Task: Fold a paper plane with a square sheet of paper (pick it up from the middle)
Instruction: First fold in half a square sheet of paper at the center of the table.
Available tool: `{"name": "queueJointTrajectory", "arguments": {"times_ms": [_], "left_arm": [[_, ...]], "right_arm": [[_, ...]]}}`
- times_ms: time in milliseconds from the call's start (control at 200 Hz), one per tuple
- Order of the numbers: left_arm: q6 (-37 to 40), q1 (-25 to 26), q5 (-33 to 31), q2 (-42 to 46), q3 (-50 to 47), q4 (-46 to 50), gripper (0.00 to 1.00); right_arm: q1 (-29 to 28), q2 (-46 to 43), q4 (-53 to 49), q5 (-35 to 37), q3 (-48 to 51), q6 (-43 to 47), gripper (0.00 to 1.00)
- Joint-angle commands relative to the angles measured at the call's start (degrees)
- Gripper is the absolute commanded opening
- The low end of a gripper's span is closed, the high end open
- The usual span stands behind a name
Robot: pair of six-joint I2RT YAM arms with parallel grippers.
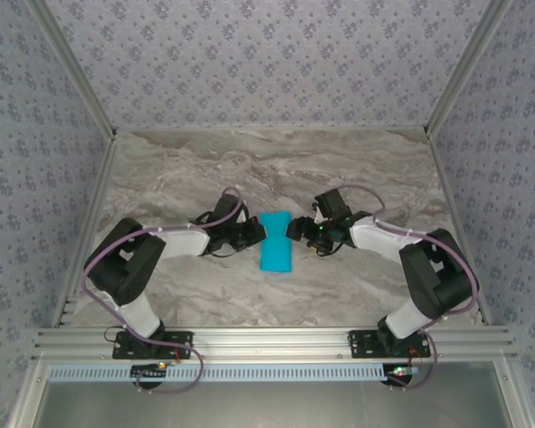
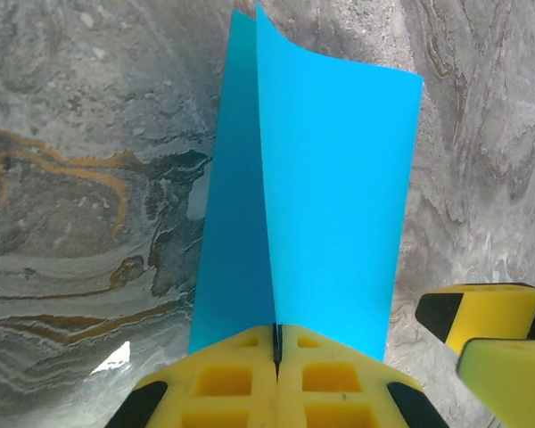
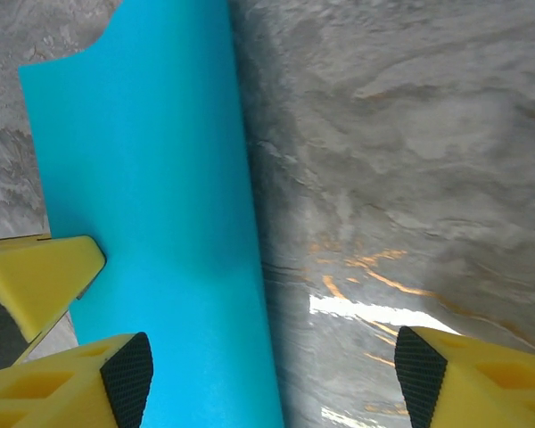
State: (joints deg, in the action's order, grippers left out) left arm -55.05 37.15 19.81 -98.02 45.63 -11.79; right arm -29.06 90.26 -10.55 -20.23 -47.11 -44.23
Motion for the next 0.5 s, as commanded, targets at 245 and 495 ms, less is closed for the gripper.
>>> {"name": "queueJointTrajectory", "arguments": {"times_ms": [245,495], "left_arm": [[3.3,0.1,2.3,-3.0,4.7,3.7,0.07],[2.5,-0.8,-1.7,0.8,4.4,6.8,0.48]], "right_arm": [[-3.3,8.1,-7.1,3.9,-7.6,2.2,0.61],[-3.5,10.6,-10.2,6.2,-8.8,2.3,0.52]]}}
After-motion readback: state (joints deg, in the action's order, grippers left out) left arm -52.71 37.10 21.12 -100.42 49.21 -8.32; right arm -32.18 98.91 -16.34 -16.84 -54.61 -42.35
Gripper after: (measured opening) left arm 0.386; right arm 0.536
